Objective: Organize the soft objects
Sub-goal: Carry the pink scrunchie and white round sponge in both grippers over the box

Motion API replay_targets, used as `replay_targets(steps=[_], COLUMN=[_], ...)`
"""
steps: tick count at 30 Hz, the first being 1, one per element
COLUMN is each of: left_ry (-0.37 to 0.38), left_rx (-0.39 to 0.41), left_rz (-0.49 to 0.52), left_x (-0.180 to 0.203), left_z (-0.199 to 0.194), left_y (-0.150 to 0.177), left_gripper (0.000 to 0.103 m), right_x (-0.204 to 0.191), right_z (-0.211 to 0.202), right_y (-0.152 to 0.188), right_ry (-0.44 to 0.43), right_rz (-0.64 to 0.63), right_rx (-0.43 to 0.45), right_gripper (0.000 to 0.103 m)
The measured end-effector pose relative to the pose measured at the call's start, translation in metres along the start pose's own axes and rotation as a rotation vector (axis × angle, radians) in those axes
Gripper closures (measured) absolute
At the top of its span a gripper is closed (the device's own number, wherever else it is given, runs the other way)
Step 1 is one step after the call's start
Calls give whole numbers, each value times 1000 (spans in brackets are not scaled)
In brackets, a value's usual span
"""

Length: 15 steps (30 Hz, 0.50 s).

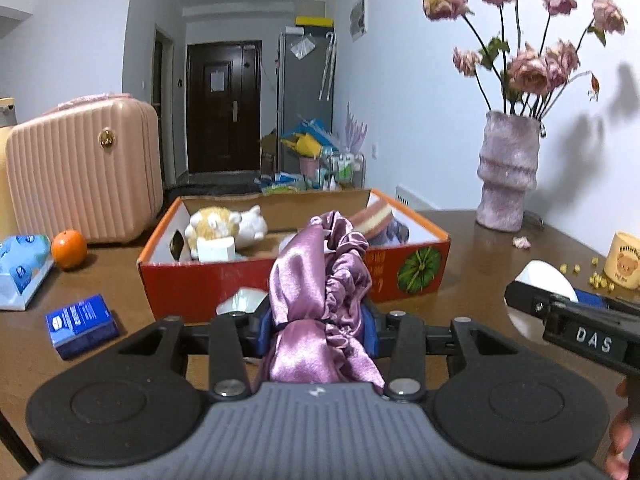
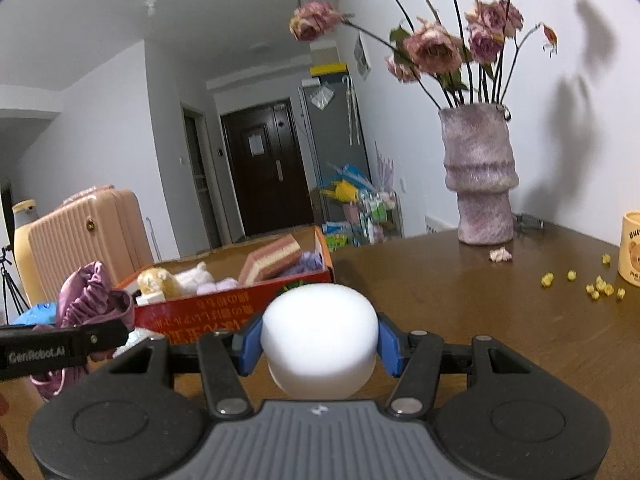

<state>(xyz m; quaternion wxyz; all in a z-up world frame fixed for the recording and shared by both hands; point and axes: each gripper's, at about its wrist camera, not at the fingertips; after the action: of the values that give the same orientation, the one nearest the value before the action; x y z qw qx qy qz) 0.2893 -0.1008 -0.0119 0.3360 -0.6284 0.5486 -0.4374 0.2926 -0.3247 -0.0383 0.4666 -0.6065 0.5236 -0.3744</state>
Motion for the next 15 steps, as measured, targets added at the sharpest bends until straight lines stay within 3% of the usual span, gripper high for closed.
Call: replay_targets(steps=[15], left_ry=[10], left_rx=[72], left_rz=[-58], left_x=[-13], left_z=[14], left_y=[-25], left_gripper=[61], right_x=[-25], right_z=[16], right_y=[-5], right_ry=[-26], right_rz=[-31], right_rx=[83], right_gripper=[47])
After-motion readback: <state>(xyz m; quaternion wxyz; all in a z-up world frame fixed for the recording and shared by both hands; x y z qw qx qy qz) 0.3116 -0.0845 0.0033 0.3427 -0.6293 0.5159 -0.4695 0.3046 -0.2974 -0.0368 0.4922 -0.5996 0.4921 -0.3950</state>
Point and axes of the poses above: each gripper's, at about its wrist camera, not at the fingertips, and z roughly the way its jaws point, x to its right, y to its underside, and after that the axes turned 10 degrees about -z, right-handed
